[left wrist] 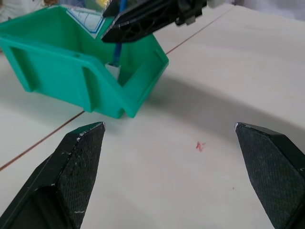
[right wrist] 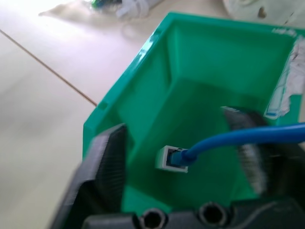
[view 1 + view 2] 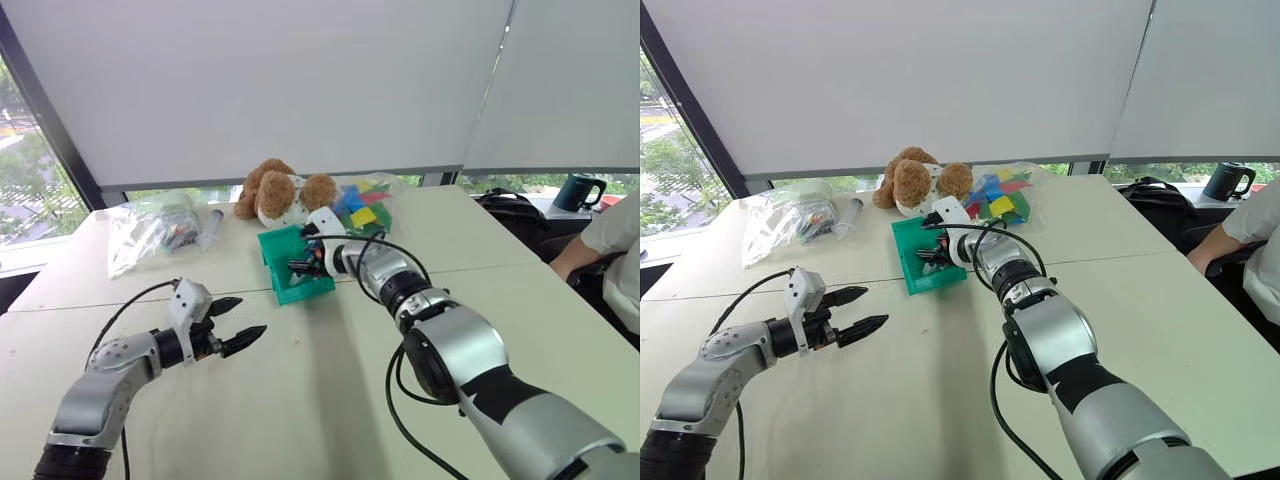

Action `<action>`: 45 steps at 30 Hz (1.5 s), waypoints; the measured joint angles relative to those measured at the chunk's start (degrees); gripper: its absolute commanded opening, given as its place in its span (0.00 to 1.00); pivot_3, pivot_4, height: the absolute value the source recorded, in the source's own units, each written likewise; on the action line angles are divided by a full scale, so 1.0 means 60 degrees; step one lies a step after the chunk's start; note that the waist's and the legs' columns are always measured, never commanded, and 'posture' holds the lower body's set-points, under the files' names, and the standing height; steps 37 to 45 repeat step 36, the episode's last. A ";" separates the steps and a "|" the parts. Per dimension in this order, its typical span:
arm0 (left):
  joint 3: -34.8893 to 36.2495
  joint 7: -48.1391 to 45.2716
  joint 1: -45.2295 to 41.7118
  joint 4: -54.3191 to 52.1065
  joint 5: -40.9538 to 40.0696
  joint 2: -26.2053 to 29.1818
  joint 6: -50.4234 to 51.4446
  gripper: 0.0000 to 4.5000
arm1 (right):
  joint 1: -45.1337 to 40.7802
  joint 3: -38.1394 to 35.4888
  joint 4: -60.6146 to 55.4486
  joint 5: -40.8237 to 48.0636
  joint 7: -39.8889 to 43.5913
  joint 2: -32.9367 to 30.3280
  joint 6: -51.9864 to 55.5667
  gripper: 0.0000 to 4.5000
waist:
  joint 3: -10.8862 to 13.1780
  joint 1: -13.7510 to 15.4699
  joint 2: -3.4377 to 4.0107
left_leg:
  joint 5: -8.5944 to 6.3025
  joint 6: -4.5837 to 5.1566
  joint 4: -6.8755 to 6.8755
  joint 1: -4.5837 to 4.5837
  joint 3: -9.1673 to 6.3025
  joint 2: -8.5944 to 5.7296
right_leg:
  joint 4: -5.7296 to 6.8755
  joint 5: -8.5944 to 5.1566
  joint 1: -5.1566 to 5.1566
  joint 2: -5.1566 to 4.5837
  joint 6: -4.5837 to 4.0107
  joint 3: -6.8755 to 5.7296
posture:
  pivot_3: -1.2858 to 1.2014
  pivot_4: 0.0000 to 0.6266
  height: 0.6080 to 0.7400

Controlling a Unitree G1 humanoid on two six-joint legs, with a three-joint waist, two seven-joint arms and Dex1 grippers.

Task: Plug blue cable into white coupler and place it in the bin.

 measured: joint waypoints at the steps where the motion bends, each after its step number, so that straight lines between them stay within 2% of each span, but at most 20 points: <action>1: 0.0000 0.0019 0.0003 -0.0014 -0.0018 0.0000 0.0037 1.00 | -0.0109 -0.0081 0.0000 0.0014 -0.0050 -0.0007 0.0000 0.99 | 0.0001 0.0001 -0.0001 | 0.0000 0.0000 0.0001 0.0000 0.0000 -0.0001 | 0.0000 0.0000 0.0000 0.0000 0.0000 0.0000 | 0.52 0.24 1.00; 4: -0.0011 0.0120 -0.0003 -0.0120 -0.0048 0.0000 0.0149 1.00 | -0.0558 -0.0517 0.0000 0.0208 -0.0298 -0.0218 -0.0044 0.99 | 0.0005 0.0010 -0.0003 | 0.0000 0.0000 0.0002 -0.0001 0.0001 -0.0003 | -0.0001 0.0000 0.0000 -0.0001 0.0000 0.0000 | 0.52 0.24 1.00; 9: -0.0065 0.0177 -0.0021 -0.0174 -0.0043 -0.0001 0.0290 1.00 | -0.1401 -0.1130 -0.0038 0.0385 -0.0566 -0.1620 -0.0087 0.99 | 0.0031 0.0061 -0.0005 | 0.0006 -0.0011 0.0003 -0.0018 -0.0001 -0.0021 | -0.0019 -0.0001 0.0002 -0.0009 -0.0001 -0.0001 | 0.52 0.24 1.00; 17: -0.0220 0.0083 -0.0461 -0.0102 -0.0031 -0.0001 0.0312 1.00 | -0.0880 -0.0934 -0.0090 0.0055 0.0547 -0.3611 0.0341 0.99 | 0.0038 0.0019 0.0002 | 0.0006 -0.0010 -0.0005 -0.0013 0.0028 -0.0022 | -0.0020 -0.0001 0.0003 0.0023 0.0000 0.0000 | 0.52 0.24 1.00; 21: -0.0398 -0.0036 -0.0484 0.0019 -0.0033 0.0004 0.0331 1.00 | -0.0281 -0.0934 -0.0895 0.0239 0.2168 -0.4531 0.0969 0.99 | 0.0060 -0.0014 0.0025 | 0.0006 -0.0009 -0.0005 -0.0007 0.0042 -0.0020 | -0.0019 -0.0001 0.0001 0.0035 0.0001 0.0012 | 0.52 0.24 1.00; 24: -0.0354 -0.0139 -0.0723 0.0047 -0.0116 0.0240 0.0521 1.00 | 0.1559 -0.0922 -0.4617 0.1293 0.4509 -0.5202 0.2455 0.99 | 0.0063 0.0037 0.0024 | 0.0006 -0.0009 -0.0004 -0.0010 0.0021 -0.0012 | -0.0011 -0.0002 0.0002 0.0045 0.0005 0.0000 | 0.52 0.24 1.00; 26: -0.0096 -0.0171 -0.0877 0.0049 -0.0304 0.0504 0.0760 1.00 | 0.3042 -0.1005 -0.7547 0.2327 0.5355 -0.5518 0.3781 0.99 | 0.0068 0.0043 0.0032 | 0.0006 -0.0009 -0.0003 -0.0014 0.0004 -0.0010 | -0.0004 -0.0004 0.0002 0.0045 0.0008 -0.0005 | 0.52 0.24 1.00; 29: 0.0222 -0.0235 -0.0967 -0.0045 -0.0601 0.0848 0.1096 1.00 | 0.4850 -0.1299 -1.1211 0.3665 0.5560 -0.5884 0.5567 0.99 | 0.0088 0.0038 0.0052 | 0.0007 -0.0011 0.0005 -0.0009 -0.0004 -0.0010 | 0.0001 -0.0003 0.0003 0.0035 0.0010 -0.0001 | 0.52 0.24 1.00; 32: 0.0582 -0.0314 -0.0857 -0.0271 -0.0890 0.1377 0.1482 1.00 | 0.6207 -0.1713 -1.3865 0.4583 0.4997 -0.6061 0.6995 0.99 | 0.0099 0.0016 0.0034 | 0.0011 -0.0018 0.0014 0.0004 -0.0005 -0.0010 | -0.0001 -0.0004 0.0014 0.0036 0.0009 0.0003 | 0.52 0.24 1.00; 36: 0.0804 -0.0456 -0.0635 -0.0416 -0.1090 0.1776 0.1642 1.00 | 0.7346 -0.2073 -1.5600 0.5352 0.3835 -0.5919 0.8223 0.99 | 0.0115 0.0026 0.0018 | 0.0050 -0.0086 0.0013 0.0012 0.0009 -0.0022 | -0.0002 -0.0005 0.0023 0.0037 0.0007 0.0004 | 0.52 0.24 1.00; 45: 0.0804 -0.0456 -0.0635 -0.0416 -0.1090 0.1776 0.1642 1.00 | 0.7346 -0.2073 -1.5600 0.5352 0.3835 -0.5919 0.8223 0.99 | 0.0115 0.0026 0.0018 | 0.0050 -0.0086 0.0013 0.0012 0.0009 -0.0022 | -0.0002 -0.0005 0.0023 0.0037 0.0007 0.0004 | 0.52 0.24 1.00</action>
